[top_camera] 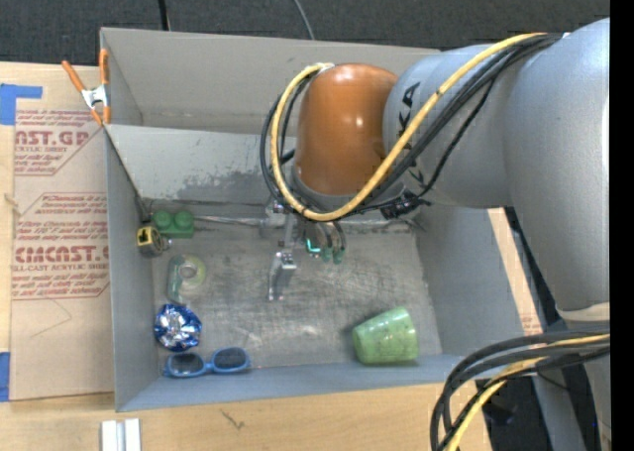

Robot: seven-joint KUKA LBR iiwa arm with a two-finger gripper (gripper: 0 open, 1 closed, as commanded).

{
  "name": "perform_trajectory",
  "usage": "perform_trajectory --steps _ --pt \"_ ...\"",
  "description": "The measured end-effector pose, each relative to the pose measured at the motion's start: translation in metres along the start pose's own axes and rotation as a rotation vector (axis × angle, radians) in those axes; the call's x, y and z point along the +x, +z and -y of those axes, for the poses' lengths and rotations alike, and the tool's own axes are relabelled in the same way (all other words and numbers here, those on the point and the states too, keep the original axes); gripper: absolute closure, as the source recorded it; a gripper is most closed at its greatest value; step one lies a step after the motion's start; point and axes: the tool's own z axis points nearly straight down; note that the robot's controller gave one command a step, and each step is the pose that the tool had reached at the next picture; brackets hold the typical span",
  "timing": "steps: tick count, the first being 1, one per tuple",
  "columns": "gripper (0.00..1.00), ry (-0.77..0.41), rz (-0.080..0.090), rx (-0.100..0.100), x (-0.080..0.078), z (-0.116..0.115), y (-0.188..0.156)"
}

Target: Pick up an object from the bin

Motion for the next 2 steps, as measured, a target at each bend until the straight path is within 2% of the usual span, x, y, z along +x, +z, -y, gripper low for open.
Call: perform_trajectory --steps 1,2 --pt "0.0 -0.242 0.021 0.001 0.0786 -0.1256 0.0679" --pt "1.0 -0.236 0.014 0.001 0.0794 -0.124 0.0679"
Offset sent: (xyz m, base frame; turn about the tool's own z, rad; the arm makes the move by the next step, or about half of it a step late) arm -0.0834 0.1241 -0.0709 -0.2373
